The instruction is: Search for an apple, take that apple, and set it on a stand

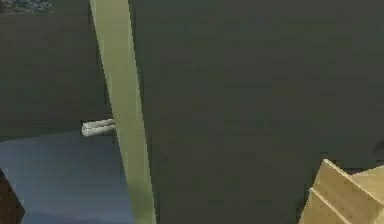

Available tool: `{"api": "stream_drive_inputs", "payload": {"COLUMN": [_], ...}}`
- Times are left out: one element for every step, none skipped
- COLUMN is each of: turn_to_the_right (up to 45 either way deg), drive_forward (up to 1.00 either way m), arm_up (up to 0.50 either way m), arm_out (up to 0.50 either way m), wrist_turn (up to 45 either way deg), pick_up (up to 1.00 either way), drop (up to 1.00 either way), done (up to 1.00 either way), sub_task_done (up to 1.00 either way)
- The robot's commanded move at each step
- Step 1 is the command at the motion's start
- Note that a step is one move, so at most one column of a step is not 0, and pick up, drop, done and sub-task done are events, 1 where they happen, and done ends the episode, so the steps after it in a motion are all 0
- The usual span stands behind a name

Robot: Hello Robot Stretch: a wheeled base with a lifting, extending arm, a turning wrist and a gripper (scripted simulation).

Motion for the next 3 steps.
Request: {"api": "stream_drive_inputs", "payload": {"turn_to_the_right": [-45.0, -15.0, 0.0], "drive_forward": [0.00, 0.00, 0.40], "arm_up": [0.00, 0.00, 0.00], "arm_out": [0.00, 0.00, 0.00], "wrist_turn": [0.0, 0.0, 0.0], "pick_up": [0.00, 0.00, 0.00], "drop": [0.00, 0.00, 0.00], "done": [0.00, 0.00, 0.00], "sub_task_done": [0.00, 0.00, 0.00]}}
